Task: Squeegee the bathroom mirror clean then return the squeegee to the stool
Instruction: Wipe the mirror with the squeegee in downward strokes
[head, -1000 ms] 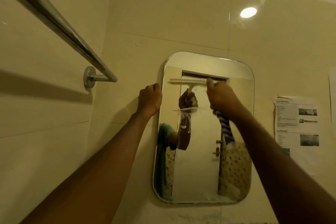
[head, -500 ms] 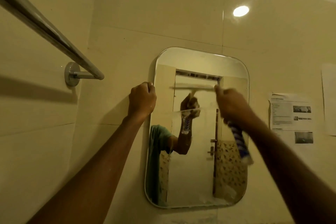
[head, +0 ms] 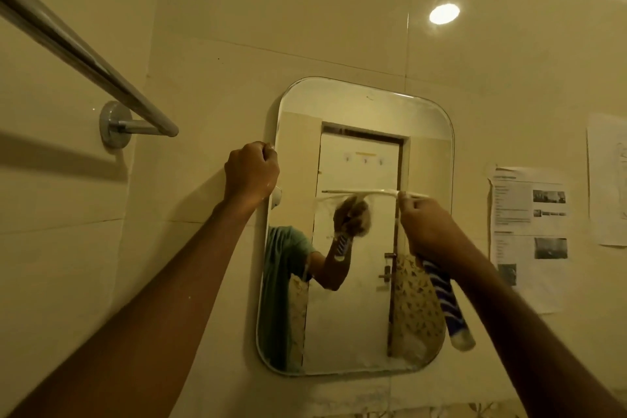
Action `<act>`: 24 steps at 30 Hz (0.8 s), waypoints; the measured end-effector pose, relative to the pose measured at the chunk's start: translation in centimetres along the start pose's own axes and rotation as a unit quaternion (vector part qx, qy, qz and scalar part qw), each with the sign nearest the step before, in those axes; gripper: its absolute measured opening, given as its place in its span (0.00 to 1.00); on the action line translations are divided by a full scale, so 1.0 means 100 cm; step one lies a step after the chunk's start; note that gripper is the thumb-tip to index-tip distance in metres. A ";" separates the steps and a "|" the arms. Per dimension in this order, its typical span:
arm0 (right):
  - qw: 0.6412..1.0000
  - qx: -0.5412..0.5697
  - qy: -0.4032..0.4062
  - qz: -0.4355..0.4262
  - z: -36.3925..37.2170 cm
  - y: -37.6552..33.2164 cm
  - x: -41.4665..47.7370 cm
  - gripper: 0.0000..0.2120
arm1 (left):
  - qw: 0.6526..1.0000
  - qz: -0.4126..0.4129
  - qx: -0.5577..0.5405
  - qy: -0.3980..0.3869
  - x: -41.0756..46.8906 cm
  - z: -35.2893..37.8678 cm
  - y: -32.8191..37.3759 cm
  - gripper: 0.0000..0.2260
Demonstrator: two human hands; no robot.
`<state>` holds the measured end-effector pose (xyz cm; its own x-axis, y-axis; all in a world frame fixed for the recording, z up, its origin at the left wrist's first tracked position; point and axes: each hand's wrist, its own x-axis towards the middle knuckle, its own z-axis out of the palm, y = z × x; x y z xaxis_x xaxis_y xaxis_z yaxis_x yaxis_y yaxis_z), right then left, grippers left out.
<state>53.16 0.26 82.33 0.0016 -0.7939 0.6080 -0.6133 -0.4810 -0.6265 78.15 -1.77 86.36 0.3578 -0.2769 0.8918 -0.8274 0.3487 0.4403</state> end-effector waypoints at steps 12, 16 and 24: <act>0.997 0.014 0.060 -0.036 0.016 -0.013 0.012 0.22 | 0.999 -0.017 -0.010 -0.039 -0.012 -0.008 -0.011 0.17; 0.999 0.019 0.031 -0.002 0.059 0.018 -0.047 0.26 | 0.998 -0.025 -0.013 -0.048 -0.014 -0.010 -0.009 0.18; 0.992 0.035 0.080 -0.095 0.005 -0.066 0.023 0.22 | 0.995 -0.056 -0.037 -0.073 -0.017 -0.015 -0.005 0.20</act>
<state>57.63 1.42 87.56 -0.0173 -0.6197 0.7846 -0.5581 -0.6451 -0.5218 78.61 -0.15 84.72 0.3749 -0.4423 0.8148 -0.7501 0.3718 0.5469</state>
